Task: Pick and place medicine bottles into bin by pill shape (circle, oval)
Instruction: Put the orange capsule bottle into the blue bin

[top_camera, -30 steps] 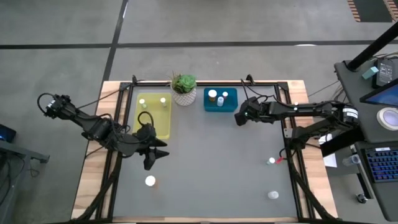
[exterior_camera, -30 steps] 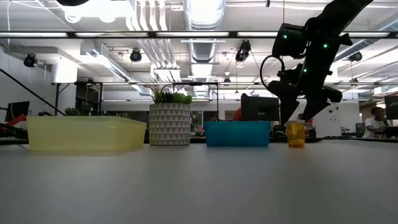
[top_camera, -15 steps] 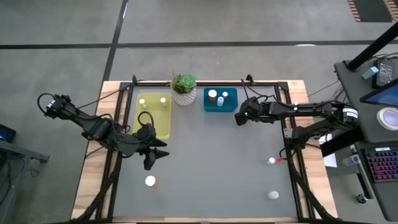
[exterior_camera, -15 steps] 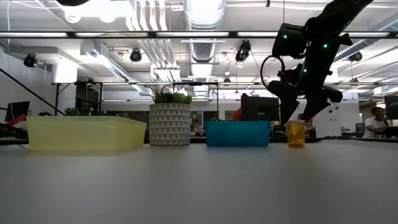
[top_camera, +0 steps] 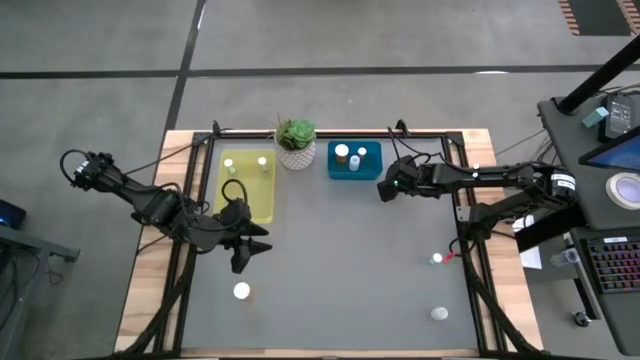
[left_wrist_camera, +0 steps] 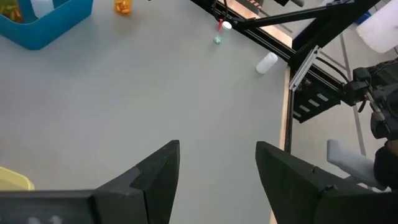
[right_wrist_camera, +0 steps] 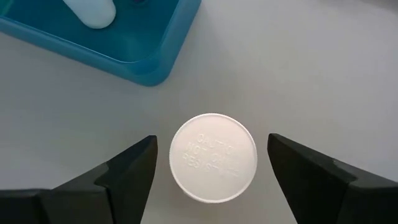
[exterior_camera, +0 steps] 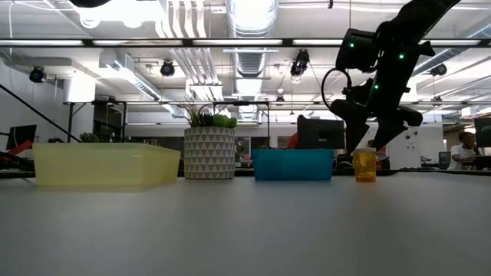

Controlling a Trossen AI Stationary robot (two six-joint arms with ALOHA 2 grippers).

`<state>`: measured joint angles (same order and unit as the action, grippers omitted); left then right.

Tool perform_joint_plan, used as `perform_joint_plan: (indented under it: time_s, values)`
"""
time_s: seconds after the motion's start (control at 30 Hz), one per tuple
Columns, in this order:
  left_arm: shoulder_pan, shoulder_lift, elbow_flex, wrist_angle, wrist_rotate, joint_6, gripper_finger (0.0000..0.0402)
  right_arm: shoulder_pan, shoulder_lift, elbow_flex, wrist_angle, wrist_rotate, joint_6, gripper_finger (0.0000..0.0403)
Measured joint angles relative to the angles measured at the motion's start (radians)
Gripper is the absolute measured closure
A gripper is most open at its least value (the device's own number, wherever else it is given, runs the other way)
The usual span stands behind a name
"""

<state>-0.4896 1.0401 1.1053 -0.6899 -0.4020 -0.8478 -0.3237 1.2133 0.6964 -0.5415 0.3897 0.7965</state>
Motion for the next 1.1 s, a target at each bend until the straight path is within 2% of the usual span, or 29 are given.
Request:
perform_joint_plan:
  time_s: [0.73, 1.1]
  values:
    - [0.000, 0.000, 0.000, 0.000, 0.000, 0.000, 0.0206, 0.000, 0.000, -0.003, 0.000, 0.005, -0.009, 0.0111]
    - [0.000, 0.000, 0.000, 0.000, 0.000, 0.000, 0.0206, 0.000, 0.000, -0.003, 0.008, 0.004, -0.011, 0.0178]
